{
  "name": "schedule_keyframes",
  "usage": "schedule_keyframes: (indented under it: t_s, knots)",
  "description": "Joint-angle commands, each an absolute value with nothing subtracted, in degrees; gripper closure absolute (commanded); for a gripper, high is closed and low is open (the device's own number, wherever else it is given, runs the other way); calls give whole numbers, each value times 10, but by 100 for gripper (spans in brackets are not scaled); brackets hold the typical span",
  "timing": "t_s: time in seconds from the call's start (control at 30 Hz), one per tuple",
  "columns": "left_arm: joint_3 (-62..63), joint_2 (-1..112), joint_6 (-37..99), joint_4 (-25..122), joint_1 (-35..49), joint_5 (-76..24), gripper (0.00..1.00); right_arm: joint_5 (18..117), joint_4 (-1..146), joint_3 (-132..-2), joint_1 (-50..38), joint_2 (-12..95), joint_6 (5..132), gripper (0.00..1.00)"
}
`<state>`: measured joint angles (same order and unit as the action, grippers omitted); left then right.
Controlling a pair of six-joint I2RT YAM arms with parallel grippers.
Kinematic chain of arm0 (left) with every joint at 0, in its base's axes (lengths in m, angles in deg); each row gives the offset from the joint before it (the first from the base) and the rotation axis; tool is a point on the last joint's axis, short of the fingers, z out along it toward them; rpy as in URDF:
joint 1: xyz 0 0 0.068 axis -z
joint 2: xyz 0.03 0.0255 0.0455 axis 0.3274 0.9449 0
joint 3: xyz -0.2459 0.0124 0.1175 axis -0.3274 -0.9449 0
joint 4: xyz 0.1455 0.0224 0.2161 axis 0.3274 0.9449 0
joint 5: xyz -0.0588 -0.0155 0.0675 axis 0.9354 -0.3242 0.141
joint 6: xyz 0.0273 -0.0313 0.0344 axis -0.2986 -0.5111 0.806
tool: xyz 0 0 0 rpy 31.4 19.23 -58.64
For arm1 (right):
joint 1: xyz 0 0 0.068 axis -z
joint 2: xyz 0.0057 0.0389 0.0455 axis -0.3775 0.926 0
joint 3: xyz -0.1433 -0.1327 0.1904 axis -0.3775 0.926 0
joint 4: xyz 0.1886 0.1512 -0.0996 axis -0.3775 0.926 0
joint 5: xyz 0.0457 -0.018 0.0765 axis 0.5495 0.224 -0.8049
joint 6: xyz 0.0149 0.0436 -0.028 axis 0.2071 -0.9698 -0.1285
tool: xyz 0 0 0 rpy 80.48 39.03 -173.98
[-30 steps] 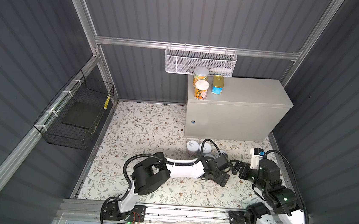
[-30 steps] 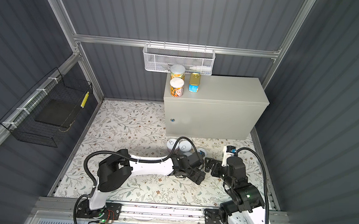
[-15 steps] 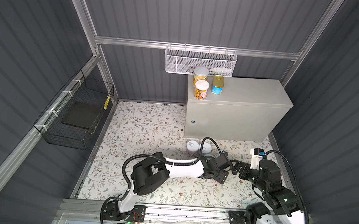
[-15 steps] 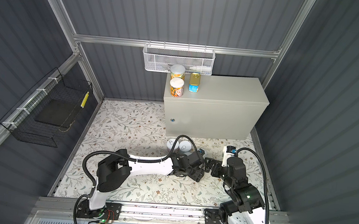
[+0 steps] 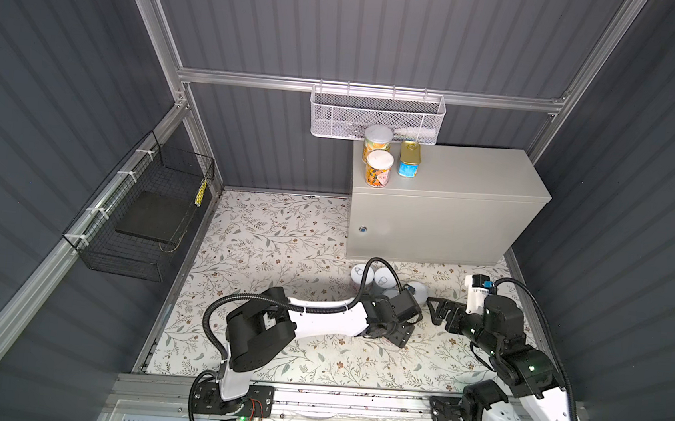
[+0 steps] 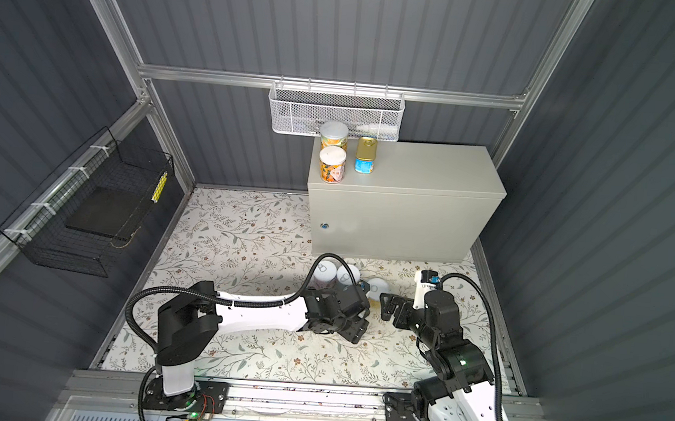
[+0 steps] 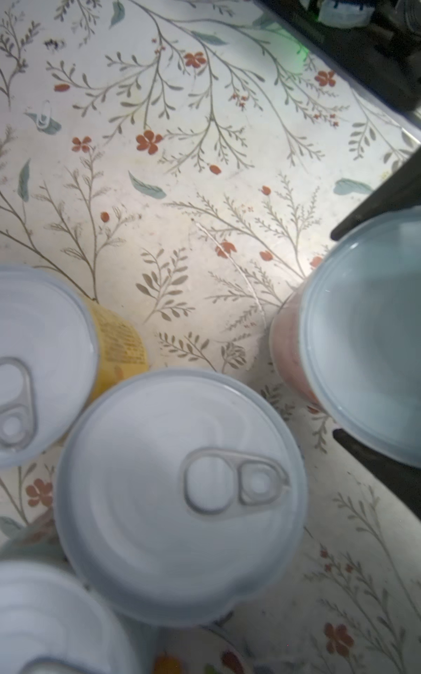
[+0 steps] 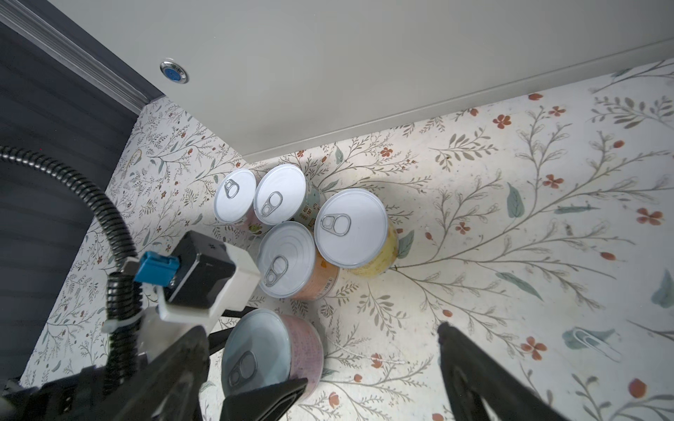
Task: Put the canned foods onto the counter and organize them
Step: 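Close the left gripper on the pink can and lift it off the table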
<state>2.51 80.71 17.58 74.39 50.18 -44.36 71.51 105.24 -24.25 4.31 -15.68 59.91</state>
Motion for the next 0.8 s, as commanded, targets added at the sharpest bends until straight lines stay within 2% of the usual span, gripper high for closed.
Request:
schedule_keyframes:
  t_s: [0.0,0.2,0.43,0.67,0.77]
  knots:
    - [5,755,180,756,502,-478,45,677,1013,-235,44,-144,610,1]
    - [-40,708,178,777,480,-499,45,604,915,-226,44,-80,610,1]
    - [-122,611,167,760,399,-467,46,556,853,-233,44,-24,607,1]
    - [-123,578,200,790,344,-448,46,538,811,-241,37,20,611,1]
    - [-110,579,221,810,314,-404,46,537,803,-250,23,30,627,1]
